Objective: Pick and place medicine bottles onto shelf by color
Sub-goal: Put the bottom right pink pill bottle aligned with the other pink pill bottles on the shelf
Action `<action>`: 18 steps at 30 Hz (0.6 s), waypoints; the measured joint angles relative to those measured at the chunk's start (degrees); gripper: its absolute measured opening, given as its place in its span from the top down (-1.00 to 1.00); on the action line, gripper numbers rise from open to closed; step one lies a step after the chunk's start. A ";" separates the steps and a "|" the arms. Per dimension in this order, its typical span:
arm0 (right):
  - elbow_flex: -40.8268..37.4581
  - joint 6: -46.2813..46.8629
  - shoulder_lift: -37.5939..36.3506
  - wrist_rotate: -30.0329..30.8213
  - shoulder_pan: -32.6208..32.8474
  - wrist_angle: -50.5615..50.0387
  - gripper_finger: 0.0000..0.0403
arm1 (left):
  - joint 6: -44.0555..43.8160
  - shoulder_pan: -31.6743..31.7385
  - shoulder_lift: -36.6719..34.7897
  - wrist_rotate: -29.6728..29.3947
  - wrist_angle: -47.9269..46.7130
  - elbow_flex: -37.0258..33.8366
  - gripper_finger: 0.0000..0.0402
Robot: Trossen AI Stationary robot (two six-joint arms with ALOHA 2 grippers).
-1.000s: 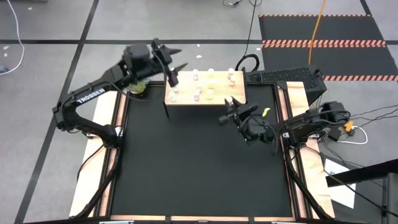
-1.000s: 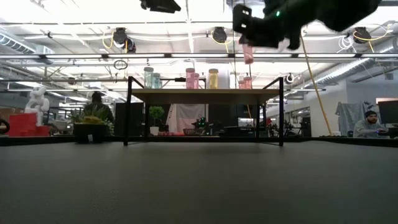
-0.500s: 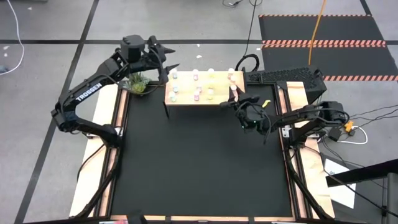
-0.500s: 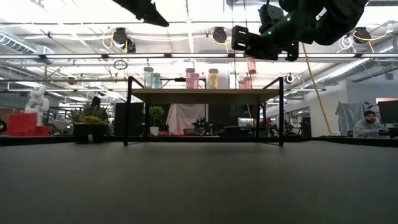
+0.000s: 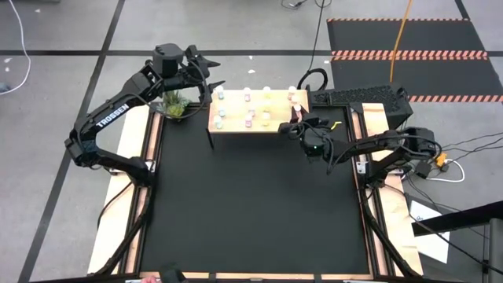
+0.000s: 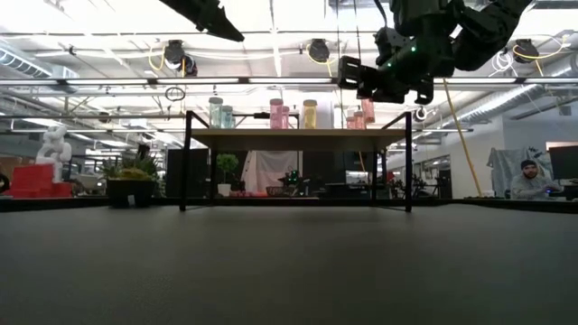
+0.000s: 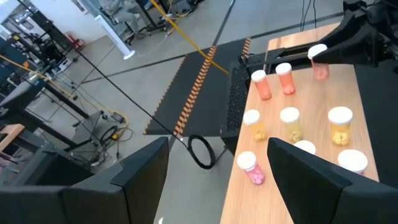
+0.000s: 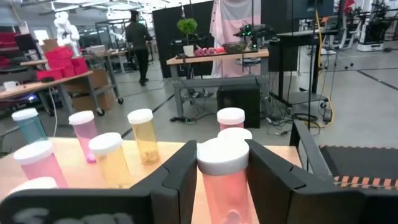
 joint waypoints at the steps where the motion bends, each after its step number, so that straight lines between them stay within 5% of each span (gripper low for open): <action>1: 0.00 0.00 0.00 -0.72 -0.06 -0.63 0.44 | 0.04 0.00 0.00 0.00 0.00 0.00 -0.36; 18: -0.02 5.86 0.00 -2.63 -0.26 -7.41 0.41 | -4.06 0.00 0.00 0.00 -0.02 0.00 -0.36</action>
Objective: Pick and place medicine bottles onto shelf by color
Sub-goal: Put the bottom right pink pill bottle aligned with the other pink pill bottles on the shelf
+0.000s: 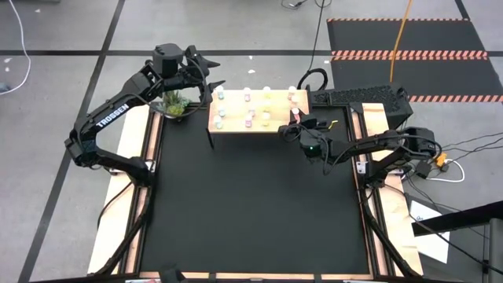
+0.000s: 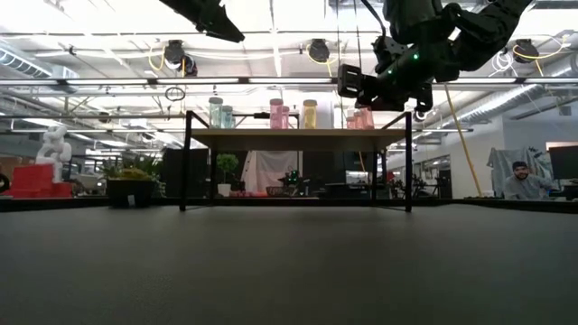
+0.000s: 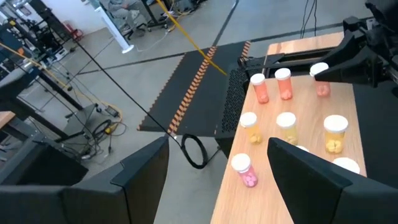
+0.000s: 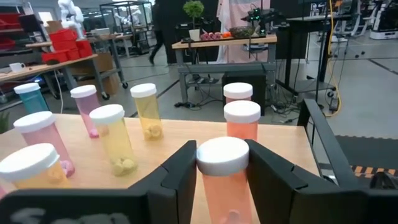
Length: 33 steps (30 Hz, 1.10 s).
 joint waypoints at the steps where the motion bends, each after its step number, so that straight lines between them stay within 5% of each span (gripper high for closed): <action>1: 0.00 0.02 0.00 0.01 0.00 -0.24 0.40 | -0.16 0.00 0.00 0.00 -0.01 0.00 -0.36; 33: 0.00 0.09 0.00 -0.07 0.31 -1.31 0.30 | 1.11 0.00 0.00 -0.42 0.04 0.00 -0.36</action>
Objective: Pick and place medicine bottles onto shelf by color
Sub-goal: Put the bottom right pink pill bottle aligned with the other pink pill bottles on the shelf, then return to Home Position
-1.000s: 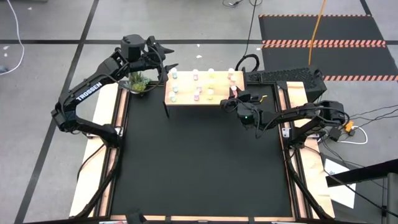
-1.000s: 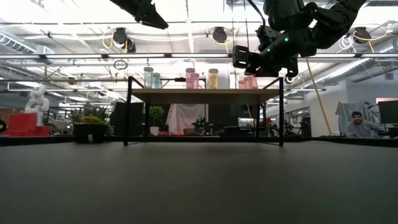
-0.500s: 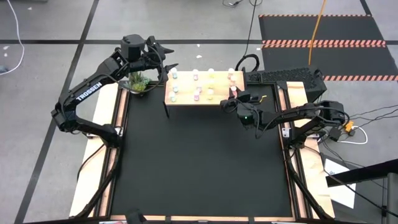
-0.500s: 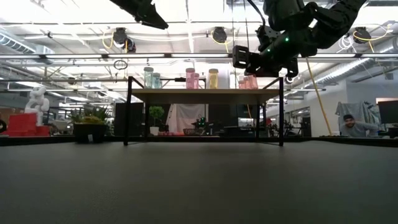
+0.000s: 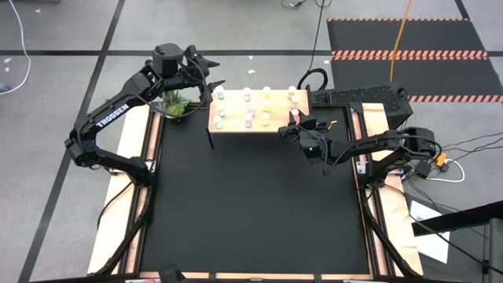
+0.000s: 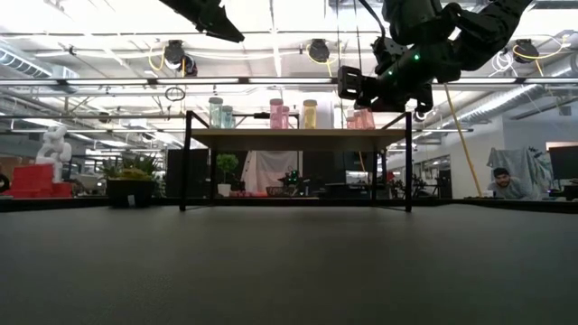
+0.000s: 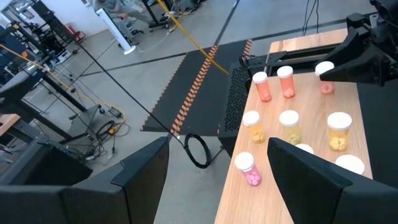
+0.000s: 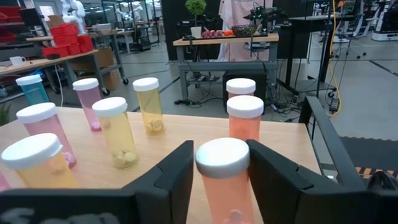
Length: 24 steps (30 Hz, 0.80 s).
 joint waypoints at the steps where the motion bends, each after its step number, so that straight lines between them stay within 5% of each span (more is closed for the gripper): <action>1: -0.01 0.00 0.00 -0.03 0.01 0.04 0.27 | 0.00 0.00 0.00 -0.01 0.00 0.00 -0.36; 9: 0.00 -0.02 -0.04 -0.26 0.02 0.10 0.10 | 0.02 0.00 0.00 -0.04 0.00 0.00 -0.36; 24: -0.04 -7.25 -3.36 0.59 0.00 2.37 0.09 | 0.37 0.00 0.00 -0.04 0.82 0.00 -0.36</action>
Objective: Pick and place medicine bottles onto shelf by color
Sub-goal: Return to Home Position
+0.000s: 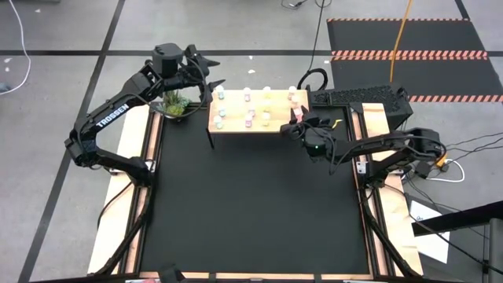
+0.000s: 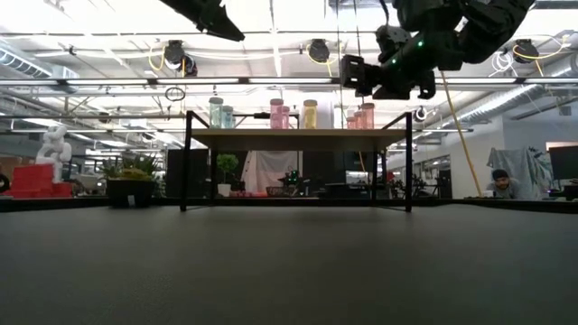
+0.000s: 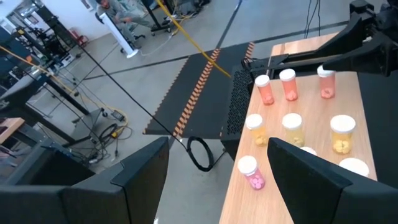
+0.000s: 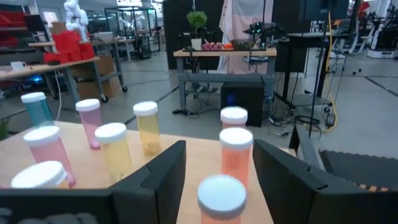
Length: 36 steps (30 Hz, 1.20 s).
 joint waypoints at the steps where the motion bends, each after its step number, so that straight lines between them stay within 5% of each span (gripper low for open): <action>1: 0.00 -0.61 -0.50 -0.02 0.00 -0.18 0.09 | 0.00 -0.02 0.00 0.00 0.31 0.00 -0.36; 6: 0.00 -4.20 -4.32 -0.62 0.02 2.68 0.09 | -0.84 -0.02 0.00 0.02 1.89 0.00 -0.36; 10: 0.29 -10.40 -10.10 -9.55 -0.47 6.26 0.09 | -2.25 -0.11 -0.44 0.39 3.67 0.00 -0.36; 14: 2.94 -10.08 -17.45 -28.99 -3.80 -1.89 0.10 | -7.25 -0.11 -1.94 2.72 7.31 0.02 -0.36; 18: 11.36 0.20 -22.03 -51.04 -9.80 -24.63 0.24 | -14.16 -0.07 -4.14 3.81 8.85 0.02 -0.31; 23: 21.27 -0.86 -21.64 -77.77 -14.12 -40.81 0.64 | -18.94 0.30 -7.75 5.24 4.13 -0.99 0.05; 26: 23.98 -3.19 -23.62 -89.33 -16.11 -45.59 0.92 | -23.04 -0.05 -11.95 6.45 3.08 -6.81 0.39; 30: 24.09 -5.27 -29.25 -97.88 -20.97 -52.87 0.95 | -28.79 -1.40 -21.09 6.57 9.18 -19.61 0.88; 36: 20.95 -9.71 -37.42 -100.91 -27.76 -58.35 0.99 | -35.60 -3.24 -36.33 6.21 22.62 -38.39 0.90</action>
